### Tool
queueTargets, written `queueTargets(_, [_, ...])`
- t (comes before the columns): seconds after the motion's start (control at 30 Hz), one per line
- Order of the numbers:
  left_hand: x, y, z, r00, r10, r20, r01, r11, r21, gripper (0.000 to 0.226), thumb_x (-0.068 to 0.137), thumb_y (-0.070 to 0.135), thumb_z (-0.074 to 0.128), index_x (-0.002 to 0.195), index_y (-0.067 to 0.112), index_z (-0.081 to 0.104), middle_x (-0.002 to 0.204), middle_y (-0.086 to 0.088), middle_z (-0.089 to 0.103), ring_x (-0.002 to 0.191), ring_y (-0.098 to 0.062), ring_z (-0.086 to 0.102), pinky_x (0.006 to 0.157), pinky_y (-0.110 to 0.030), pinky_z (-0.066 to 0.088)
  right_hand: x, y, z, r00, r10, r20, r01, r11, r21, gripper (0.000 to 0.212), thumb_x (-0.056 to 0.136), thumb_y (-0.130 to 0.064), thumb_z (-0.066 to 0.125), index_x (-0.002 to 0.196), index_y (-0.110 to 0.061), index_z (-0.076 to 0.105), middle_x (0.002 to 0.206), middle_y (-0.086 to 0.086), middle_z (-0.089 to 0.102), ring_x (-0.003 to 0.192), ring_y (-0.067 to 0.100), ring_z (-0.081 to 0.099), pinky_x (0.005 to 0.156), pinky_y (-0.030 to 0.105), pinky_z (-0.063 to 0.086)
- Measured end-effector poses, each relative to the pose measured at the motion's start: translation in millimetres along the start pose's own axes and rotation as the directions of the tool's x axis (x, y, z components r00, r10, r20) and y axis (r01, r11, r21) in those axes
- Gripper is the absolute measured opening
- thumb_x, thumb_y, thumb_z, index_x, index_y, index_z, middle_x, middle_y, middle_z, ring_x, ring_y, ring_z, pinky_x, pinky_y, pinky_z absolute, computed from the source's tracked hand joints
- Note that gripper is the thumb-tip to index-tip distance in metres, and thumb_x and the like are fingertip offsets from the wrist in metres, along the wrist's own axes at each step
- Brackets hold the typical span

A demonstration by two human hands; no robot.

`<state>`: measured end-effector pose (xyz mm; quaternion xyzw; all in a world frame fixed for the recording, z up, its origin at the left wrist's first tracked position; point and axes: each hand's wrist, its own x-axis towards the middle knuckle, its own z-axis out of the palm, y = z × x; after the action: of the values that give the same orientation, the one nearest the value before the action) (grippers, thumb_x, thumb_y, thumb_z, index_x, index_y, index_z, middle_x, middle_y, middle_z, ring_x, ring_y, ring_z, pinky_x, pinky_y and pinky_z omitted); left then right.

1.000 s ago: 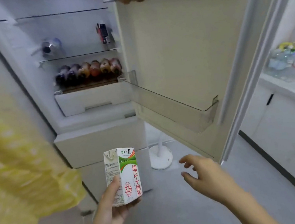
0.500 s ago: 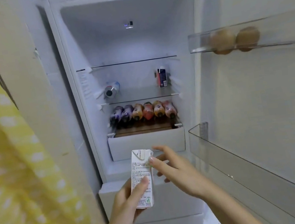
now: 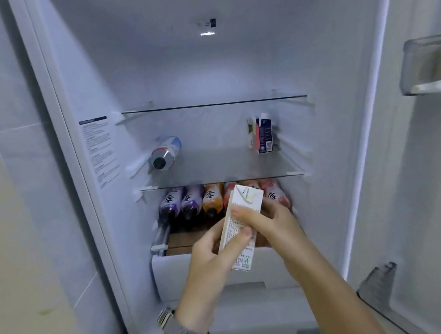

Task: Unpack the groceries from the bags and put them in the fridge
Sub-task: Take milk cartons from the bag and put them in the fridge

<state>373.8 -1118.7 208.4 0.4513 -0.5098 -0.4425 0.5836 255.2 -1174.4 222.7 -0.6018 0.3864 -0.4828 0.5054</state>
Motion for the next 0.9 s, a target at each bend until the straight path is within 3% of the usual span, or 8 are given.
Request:
queueTargets(0.2, [86, 3, -28, 0.998, -0.043, 0.052, 0.031, 0.976, 0.215, 0.035, 0.078, 0.046, 0.072, 0.110, 0.035, 0.066, 0.106, 0.012, 0.072, 0.093, -0.001, 0.068, 0.081, -0.025, 0.055, 76, 7, 6, 0.994, -0.026, -0.109, 0.030, 0.999, 0.039, 0.020, 0.081, -0.024, 0.074, 0.100, -0.021, 0.069, 0.093, -0.002, 0.076, 0.085, 0.010, 0.072, 0.075, 0.027, 0.057])
queueTargets(0.27, [107, 1, -38, 0.996, -0.036, 0.081, 0.012, 0.960, 0.278, 0.037, 0.079, 0.051, 0.069, 0.113, 0.037, 0.065, 0.107, 0.017, 0.070, 0.095, 0.005, 0.065, 0.083, -0.020, 0.053, 98, 13, 10, 0.989, -0.027, -0.146, 0.037, 0.997, 0.063, 0.017, 0.082, -0.021, 0.073, 0.098, -0.021, 0.068, 0.091, -0.002, 0.075, 0.083, 0.010, 0.072, 0.072, 0.026, 0.058])
queueTargets(0.37, [139, -6, -54, 0.998, 0.058, 0.007, -0.057, 0.921, 0.385, 0.025, 0.086, 0.047, 0.061, 0.107, 0.034, 0.068, 0.108, 0.016, 0.065, 0.098, 0.011, 0.058, 0.084, -0.008, 0.044, 127, 16, 11, 0.971, -0.055, -0.231, 0.077, 0.993, 0.085, 0.026, 0.080, -0.020, 0.075, 0.104, -0.018, 0.066, 0.092, 0.000, 0.075, 0.083, 0.012, 0.072, 0.064, 0.023, 0.057])
queueTargets(0.47, [174, -16, -73, 0.963, 0.248, -0.106, -0.118, 0.741, 0.661, 0.023, 0.087, 0.047, 0.056, 0.103, 0.035, 0.068, 0.110, 0.017, 0.058, 0.111, -0.004, 0.049, 0.100, -0.024, 0.037, 155, 6, 5, 0.939, -0.082, -0.335, 0.112, 0.991, 0.071, 0.033, 0.076, -0.027, 0.078, 0.105, -0.021, 0.065, 0.096, -0.001, 0.074, 0.088, 0.016, 0.072, 0.074, 0.037, 0.059])
queueTargets(0.57, [201, -18, -81, 0.926, 0.375, -0.049, -0.141, 0.464, 0.875, 0.026, 0.088, 0.040, 0.055, 0.111, 0.032, 0.065, 0.110, 0.013, 0.059, 0.112, -0.014, 0.044, 0.097, -0.028, 0.037, 191, -11, -8, 0.852, -0.191, -0.487, 0.146, 0.981, -0.129, 0.035, 0.072, -0.037, 0.080, 0.098, -0.022, 0.062, 0.095, -0.004, 0.072, 0.087, 0.012, 0.070, 0.077, 0.035, 0.058])
queueTargets(0.63, [213, -18, -82, 0.918, 0.396, -0.003, -0.149, 0.353, 0.924, 0.026, 0.087, 0.039, 0.055, 0.110, 0.032, 0.065, 0.109, 0.012, 0.061, 0.109, -0.016, 0.048, 0.091, -0.032, 0.042, 217, -20, -20, 0.763, -0.281, -0.581, 0.102, 0.941, -0.321, 0.045, 0.069, -0.044, 0.079, 0.099, -0.017, 0.058, 0.098, -0.005, 0.068, 0.090, 0.014, 0.067, 0.078, 0.037, 0.055])
queueTargets(0.73, [224, -22, -85, 0.913, 0.407, 0.020, -0.166, 0.327, 0.930, 0.024, 0.082, 0.037, 0.057, 0.102, 0.029, 0.068, 0.100, 0.009, 0.066, 0.099, -0.021, 0.055, 0.082, -0.036, 0.049, 259, -26, -40, 0.707, -0.317, -0.632, -0.103, 0.839, -0.535, 0.062, 0.069, -0.051, 0.076, 0.110, -0.010, 0.053, 0.109, 0.005, 0.065, 0.100, 0.025, 0.063, 0.076, 0.034, 0.049])
queueTargets(0.9, [232, -29, -85, 0.883, 0.468, 0.033, -0.179, 0.271, 0.946, 0.017, 0.076, 0.035, 0.063, 0.090, 0.027, 0.070, 0.088, 0.009, 0.067, 0.090, -0.021, 0.056, 0.072, -0.035, 0.046, 312, -15, -71, 0.768, -0.278, -0.577, -0.301, 0.639, -0.708, 0.081, 0.064, -0.060, 0.074, 0.115, -0.004, 0.046, 0.117, 0.016, 0.061, 0.105, 0.035, 0.060, 0.079, 0.041, 0.053])
